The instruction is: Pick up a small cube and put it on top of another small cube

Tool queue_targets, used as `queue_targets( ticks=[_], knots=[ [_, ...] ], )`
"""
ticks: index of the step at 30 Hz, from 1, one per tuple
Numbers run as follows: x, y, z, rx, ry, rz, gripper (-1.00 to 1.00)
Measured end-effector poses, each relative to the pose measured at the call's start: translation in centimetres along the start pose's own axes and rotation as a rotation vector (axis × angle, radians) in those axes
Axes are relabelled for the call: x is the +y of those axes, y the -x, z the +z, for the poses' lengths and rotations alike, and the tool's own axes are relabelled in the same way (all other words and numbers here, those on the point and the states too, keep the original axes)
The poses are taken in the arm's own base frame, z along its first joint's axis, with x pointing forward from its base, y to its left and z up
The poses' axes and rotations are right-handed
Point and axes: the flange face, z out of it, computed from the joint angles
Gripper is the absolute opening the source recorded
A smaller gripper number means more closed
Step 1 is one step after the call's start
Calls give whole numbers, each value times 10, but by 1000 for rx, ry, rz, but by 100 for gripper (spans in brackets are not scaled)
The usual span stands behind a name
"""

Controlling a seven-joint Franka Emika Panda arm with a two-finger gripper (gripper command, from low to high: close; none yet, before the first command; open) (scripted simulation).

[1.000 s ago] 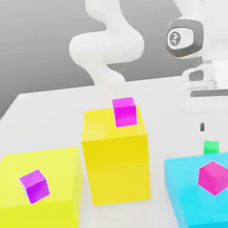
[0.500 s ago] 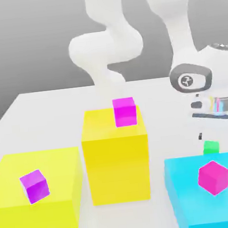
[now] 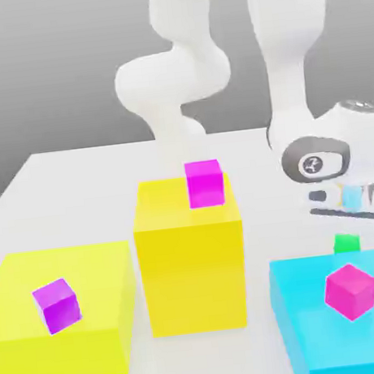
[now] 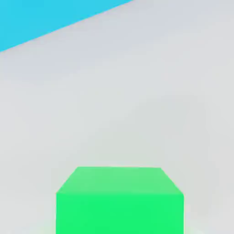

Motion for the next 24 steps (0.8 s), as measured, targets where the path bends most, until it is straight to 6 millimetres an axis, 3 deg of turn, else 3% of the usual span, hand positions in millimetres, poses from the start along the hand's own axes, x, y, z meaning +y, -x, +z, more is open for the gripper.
queue_targets(
  ticks=[13,14,20,24],
  knots=[
    [2,2,-58,10,-14,-48,-100],
    [-7,-6,-64,23,-39,-74,-100],
    [-87,-108,-125,199,-201,-163,-100],
    [-110,-204,-146,235,-171,96,-100]
  ],
)
